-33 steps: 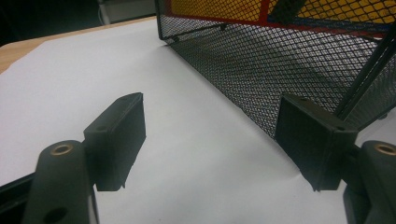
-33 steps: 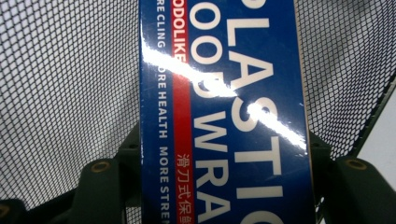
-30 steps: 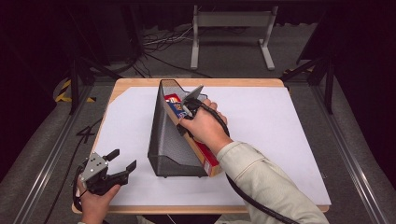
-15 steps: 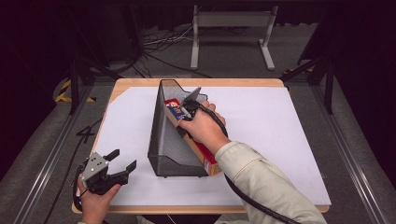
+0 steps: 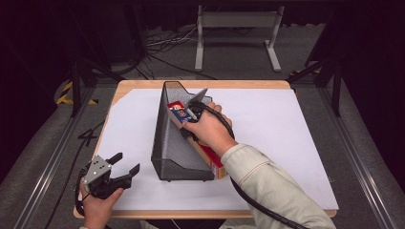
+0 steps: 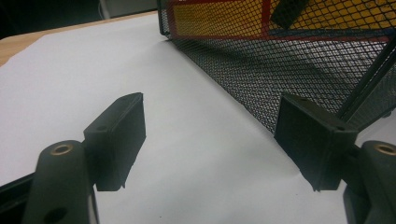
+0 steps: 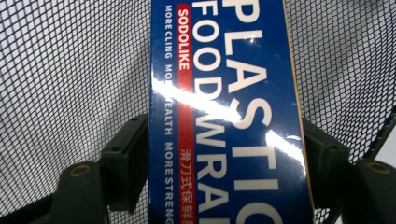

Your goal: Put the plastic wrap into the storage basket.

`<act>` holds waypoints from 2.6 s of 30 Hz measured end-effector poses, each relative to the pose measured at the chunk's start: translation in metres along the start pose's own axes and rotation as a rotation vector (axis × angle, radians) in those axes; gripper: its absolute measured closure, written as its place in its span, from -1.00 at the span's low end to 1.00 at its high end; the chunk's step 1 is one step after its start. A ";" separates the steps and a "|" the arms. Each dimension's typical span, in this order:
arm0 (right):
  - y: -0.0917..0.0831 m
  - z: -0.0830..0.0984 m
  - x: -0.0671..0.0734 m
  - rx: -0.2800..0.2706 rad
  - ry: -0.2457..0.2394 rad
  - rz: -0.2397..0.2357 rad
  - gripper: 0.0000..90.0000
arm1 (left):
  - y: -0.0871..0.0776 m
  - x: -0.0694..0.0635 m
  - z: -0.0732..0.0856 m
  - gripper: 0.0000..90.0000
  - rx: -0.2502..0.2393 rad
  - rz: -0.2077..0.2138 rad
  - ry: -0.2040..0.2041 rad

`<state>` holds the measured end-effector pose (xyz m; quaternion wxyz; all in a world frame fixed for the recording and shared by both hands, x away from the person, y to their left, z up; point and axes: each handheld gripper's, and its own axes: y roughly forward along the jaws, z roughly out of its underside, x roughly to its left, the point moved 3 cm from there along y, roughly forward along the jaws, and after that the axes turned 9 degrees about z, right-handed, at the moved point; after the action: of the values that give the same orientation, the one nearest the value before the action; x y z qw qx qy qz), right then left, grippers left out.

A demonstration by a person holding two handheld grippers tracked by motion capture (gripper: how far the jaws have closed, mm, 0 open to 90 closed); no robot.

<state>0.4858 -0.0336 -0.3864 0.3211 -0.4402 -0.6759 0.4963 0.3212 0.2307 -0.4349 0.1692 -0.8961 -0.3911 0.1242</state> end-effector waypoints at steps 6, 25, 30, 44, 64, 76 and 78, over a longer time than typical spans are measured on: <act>-0.007 0.000 -0.001 -0.026 -0.004 -0.017 -0.50 | 0.001 0.000 0.000 -0.43 -0.001 0.001 0.002; -0.069 0.012 -0.022 -0.337 -0.057 -0.118 -0.59 | 0.003 0.000 -0.002 -0.43 -0.006 0.002 0.002; -0.083 0.025 -0.035 -0.447 -0.082 -0.147 -0.59 | 0.005 0.000 -0.003 -0.43 0.000 0.004 0.005; -0.109 0.060 -0.067 -0.644 -0.164 -0.205 -0.68 | 0.005 -0.001 -0.003 -0.43 0.003 0.001 0.004; -0.120 0.121 -0.120 -0.804 -0.289 -0.154 -0.74 | 0.005 -0.001 -0.002 -0.43 0.002 0.001 0.000; -0.113 0.158 -0.159 -0.847 -0.258 -0.102 -0.76 | 0.005 -0.001 -0.002 -0.43 0.007 -0.003 -0.005; -0.108 0.167 -0.167 -0.866 -0.252 -0.103 -0.78 | 0.005 -0.001 -0.002 -0.43 0.003 -0.004 -0.004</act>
<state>0.3784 -0.2644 -0.3335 0.0469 -0.4361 -0.8759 0.2009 0.3242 0.2266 -0.4347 0.1698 -0.8947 -0.3933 0.1264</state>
